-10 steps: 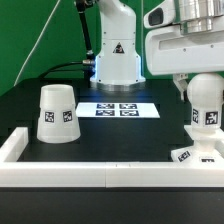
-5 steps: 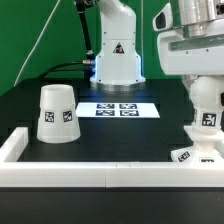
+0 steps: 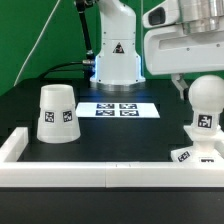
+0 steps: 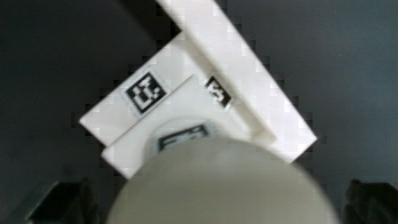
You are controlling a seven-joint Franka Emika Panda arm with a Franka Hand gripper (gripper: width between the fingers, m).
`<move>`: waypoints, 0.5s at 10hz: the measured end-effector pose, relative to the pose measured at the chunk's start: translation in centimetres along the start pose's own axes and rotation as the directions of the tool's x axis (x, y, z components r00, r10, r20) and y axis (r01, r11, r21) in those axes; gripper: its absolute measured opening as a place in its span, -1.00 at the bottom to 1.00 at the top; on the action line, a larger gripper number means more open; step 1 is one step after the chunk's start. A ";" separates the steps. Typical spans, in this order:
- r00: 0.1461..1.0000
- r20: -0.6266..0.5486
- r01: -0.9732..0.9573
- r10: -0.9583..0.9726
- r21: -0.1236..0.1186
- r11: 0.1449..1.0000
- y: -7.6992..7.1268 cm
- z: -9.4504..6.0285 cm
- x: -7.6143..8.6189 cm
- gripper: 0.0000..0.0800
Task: Assemble lamp
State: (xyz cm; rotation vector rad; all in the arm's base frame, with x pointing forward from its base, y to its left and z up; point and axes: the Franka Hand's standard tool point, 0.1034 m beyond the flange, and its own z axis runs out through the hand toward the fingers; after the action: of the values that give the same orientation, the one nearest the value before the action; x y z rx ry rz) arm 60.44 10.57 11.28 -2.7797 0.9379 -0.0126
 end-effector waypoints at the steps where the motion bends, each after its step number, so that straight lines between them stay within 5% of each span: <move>1: 0.997 -0.002 0.080 -0.080 -0.002 0.997 0.0 0.0 0.0 0.75; 4: 0.942 -0.002 0.336 -0.336 -0.005 0.942 0.1 0.0 0.0 0.75; 5: 0.865 -0.004 0.501 -0.502 -0.025 0.865 0.1 -0.1 0.1 0.75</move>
Offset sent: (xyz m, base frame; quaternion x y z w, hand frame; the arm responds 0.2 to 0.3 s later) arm 0.0000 0.0000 0.0000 0.0000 0.0000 -0.1938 0.9810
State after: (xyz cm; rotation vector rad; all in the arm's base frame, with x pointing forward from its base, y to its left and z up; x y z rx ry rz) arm 60.47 10.43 11.36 -2.9605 0.1874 -0.0964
